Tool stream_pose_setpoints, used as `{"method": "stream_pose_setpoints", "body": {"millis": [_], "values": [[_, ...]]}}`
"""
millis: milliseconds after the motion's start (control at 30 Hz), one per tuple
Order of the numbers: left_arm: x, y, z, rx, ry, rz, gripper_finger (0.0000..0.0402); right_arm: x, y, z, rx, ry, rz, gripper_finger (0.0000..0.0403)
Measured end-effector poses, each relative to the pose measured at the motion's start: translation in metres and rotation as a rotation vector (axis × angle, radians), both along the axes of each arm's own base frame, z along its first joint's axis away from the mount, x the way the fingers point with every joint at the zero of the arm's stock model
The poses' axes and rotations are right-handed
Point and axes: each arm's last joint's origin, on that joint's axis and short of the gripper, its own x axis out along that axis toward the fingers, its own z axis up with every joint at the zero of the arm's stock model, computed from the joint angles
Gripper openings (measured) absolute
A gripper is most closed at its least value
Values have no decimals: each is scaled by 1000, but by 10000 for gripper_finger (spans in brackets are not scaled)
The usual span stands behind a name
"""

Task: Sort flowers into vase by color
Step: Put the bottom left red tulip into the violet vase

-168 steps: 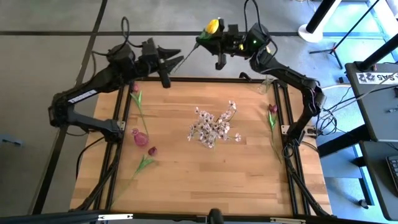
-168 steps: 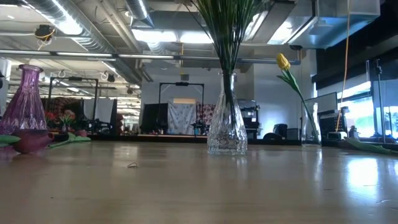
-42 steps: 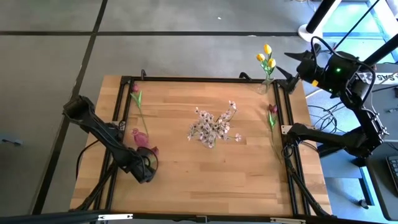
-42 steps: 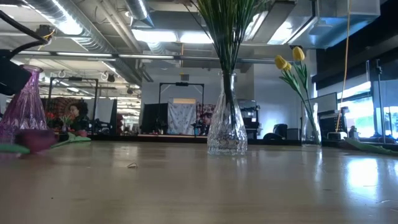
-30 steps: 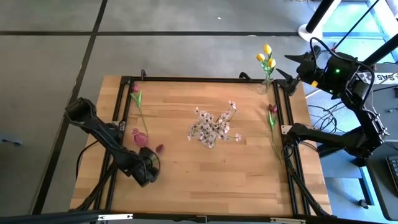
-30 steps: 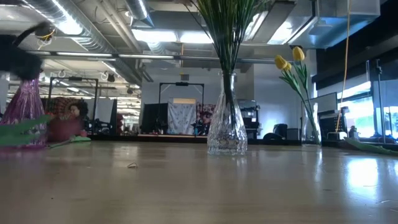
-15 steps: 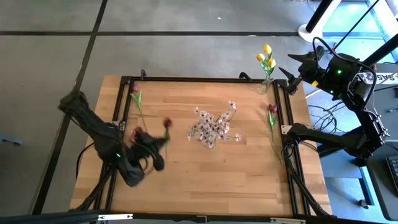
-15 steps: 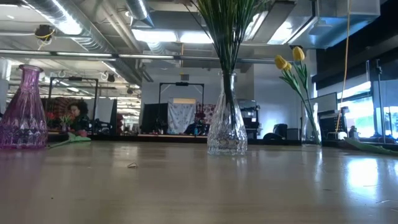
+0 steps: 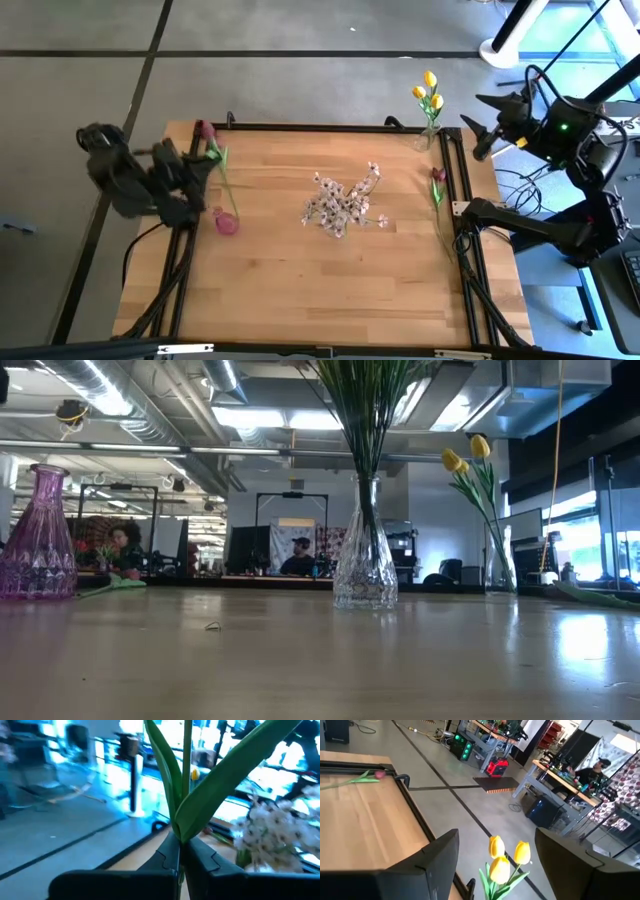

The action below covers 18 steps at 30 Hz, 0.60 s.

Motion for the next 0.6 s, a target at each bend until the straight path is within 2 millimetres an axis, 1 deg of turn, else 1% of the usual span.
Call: {"method": "stream_pose_setpoints", "body": {"millis": [100,233,433,600], "values": [[-22,19,1,-68,11,-92,5,-6,6,-2,33,-16,1,261],[-39,35,-1,-155,-4,-174,5,-16,14,-6,70,-32,-7,261],[-42,36,-22,-119,56,-194,5,-31,26,-8,90,-80,-34,261],[-44,37,-38,-154,89,-237,5,-40,34,-9,91,-122,-50,261]]}}
